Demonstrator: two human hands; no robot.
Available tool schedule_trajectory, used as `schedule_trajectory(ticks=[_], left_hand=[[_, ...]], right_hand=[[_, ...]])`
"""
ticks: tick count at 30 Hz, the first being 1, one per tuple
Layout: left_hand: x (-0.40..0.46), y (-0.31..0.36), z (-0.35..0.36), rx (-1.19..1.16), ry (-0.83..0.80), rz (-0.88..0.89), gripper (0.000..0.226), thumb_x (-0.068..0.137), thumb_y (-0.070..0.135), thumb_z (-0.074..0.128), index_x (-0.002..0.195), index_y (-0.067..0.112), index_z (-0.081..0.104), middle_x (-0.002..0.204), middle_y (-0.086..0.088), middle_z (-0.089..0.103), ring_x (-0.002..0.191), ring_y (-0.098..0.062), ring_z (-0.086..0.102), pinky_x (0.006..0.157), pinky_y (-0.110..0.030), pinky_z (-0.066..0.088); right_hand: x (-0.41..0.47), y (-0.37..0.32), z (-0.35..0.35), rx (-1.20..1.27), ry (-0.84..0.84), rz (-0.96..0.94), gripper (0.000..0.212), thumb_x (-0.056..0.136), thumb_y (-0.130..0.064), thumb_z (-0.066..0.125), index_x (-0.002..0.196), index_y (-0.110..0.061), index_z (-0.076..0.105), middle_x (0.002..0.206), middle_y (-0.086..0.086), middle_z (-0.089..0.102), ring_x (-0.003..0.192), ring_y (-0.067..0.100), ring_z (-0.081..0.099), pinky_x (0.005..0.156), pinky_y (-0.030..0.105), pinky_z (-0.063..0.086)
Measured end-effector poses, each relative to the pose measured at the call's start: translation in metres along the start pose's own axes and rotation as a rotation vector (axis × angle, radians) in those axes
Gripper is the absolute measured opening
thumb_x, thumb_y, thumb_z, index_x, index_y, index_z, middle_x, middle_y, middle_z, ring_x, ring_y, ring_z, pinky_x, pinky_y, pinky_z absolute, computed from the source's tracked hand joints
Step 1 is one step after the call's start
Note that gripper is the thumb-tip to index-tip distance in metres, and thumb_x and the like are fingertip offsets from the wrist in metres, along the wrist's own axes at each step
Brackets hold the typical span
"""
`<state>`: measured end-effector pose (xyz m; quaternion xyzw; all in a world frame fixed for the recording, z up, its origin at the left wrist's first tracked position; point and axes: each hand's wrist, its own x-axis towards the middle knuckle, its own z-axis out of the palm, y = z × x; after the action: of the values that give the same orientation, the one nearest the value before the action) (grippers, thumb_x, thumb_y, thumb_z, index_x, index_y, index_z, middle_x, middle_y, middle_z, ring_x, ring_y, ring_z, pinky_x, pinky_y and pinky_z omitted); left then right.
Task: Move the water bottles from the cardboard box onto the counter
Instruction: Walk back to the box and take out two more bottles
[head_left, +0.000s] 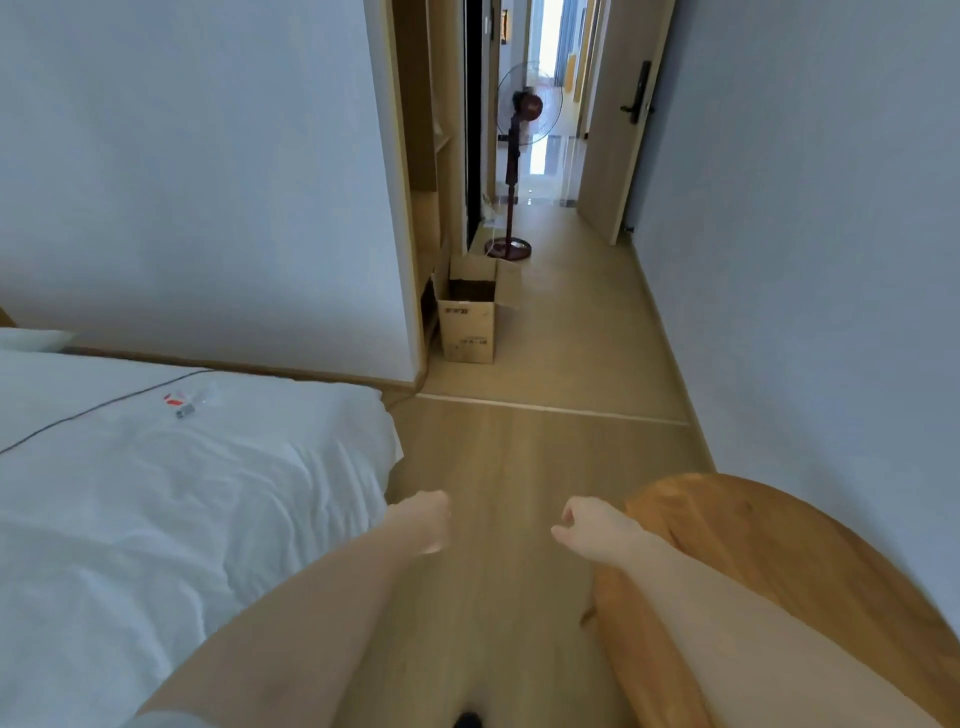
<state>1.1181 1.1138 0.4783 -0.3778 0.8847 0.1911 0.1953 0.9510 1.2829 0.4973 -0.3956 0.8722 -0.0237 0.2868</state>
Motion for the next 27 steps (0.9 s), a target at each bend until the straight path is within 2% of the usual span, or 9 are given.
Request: schedule_trajectory(ticks=[3,4,6,11,14,18,20,23,27], left_hand=[[0.067,-0.004,-0.054,-0.008,0.026,0.000,0.025,0.097,0.005,0.035,0.110,0.009,0.056,0.090,-0.002,0.054,0.088,-0.022,0.055,0.086,-0.031,0.049],[0.087,-0.002,-0.069,-0.002,0.021,0.005,0.025,0.097,0.004,0.034,0.110,0.008,0.056,0.087,-0.002,0.053,0.086,-0.022,0.054,0.085,-0.031,0.048],[0.122,0.005,-0.089,0.018,0.006,0.020,0.022,0.098,0.005,0.034,0.103,0.010,0.055,0.079,0.000,0.048,0.082,-0.021,0.053,0.079,-0.031,0.047],[0.214,0.016,-0.114,-0.049,-0.071,0.042,0.019,0.097,0.010,0.034,0.097,0.015,0.053,0.088,-0.001,0.053,0.084,-0.021,0.053,0.081,-0.032,0.048],[0.279,0.017,-0.141,-0.084,-0.100,0.005,0.025,0.098,0.012,0.035,0.107,0.010,0.058,0.094,-0.003,0.054,0.090,-0.022,0.055,0.085,-0.031,0.047],[0.369,0.026,-0.198,-0.088,-0.063,-0.050,0.027,0.098,0.018,0.036,0.113,0.009,0.057,0.092,-0.002,0.055,0.098,-0.025,0.061,0.086,-0.034,0.049],[0.413,0.036,-0.232,-0.069,-0.042,-0.053,0.030,0.098,0.016,0.034,0.119,0.011,0.056,0.102,-0.004,0.060,0.100,-0.025,0.061,0.087,-0.034,0.049],[0.473,0.055,-0.281,-0.041,-0.002,-0.018,0.039,0.097,0.008,0.033,0.129,0.016,0.055,0.103,-0.003,0.058,0.095,-0.023,0.057,0.078,-0.031,0.047],[0.537,0.065,-0.321,-0.037,-0.029,-0.027,0.033,0.099,0.014,0.038,0.125,0.012,0.057,0.105,-0.006,0.061,0.097,-0.024,0.060,0.080,-0.031,0.049]], right_hand=[[0.064,-0.016,-0.044,0.049,0.022,0.014,0.043,0.095,-0.045,0.046,0.125,-0.016,0.052,0.126,0.002,0.055,0.112,0.020,0.055,0.094,0.037,0.047],[0.082,-0.019,-0.056,0.063,0.024,0.016,0.042,0.095,-0.046,0.045,0.125,-0.017,0.052,0.124,0.002,0.055,0.110,0.020,0.055,0.092,0.036,0.047],[0.116,-0.023,-0.074,0.056,0.013,0.024,0.042,0.095,-0.046,0.045,0.125,-0.017,0.052,0.123,0.001,0.056,0.109,0.020,0.055,0.090,0.035,0.047],[0.210,-0.015,-0.096,0.018,-0.062,0.064,0.041,0.094,-0.046,0.045,0.123,-0.017,0.054,0.121,0.000,0.057,0.108,0.019,0.057,0.089,0.035,0.048],[0.277,-0.006,-0.120,0.004,-0.098,0.043,0.041,0.096,-0.046,0.044,0.123,-0.017,0.052,0.119,0.000,0.057,0.103,0.018,0.057,0.086,0.033,0.049],[0.375,0.000,-0.173,-0.028,-0.076,0.031,0.044,0.094,-0.048,0.045,0.125,-0.018,0.052,0.124,0.000,0.056,0.111,0.020,0.056,0.089,0.034,0.046],[0.422,0.001,-0.207,-0.040,-0.075,0.032,0.045,0.094,-0.049,0.046,0.125,-0.018,0.052,0.125,0.001,0.056,0.113,0.021,0.056,0.089,0.035,0.046],[0.487,0.003,-0.267,-0.046,0.005,0.011,0.041,0.093,-0.046,0.048,0.120,-0.016,0.056,0.121,0.004,0.060,0.111,0.024,0.058,0.090,0.034,0.048],[0.557,0.003,-0.318,-0.030,-0.011,-0.010,0.039,0.092,-0.046,0.048,0.118,-0.018,0.057,0.116,0.003,0.061,0.105,0.022,0.059,0.090,0.037,0.050]])
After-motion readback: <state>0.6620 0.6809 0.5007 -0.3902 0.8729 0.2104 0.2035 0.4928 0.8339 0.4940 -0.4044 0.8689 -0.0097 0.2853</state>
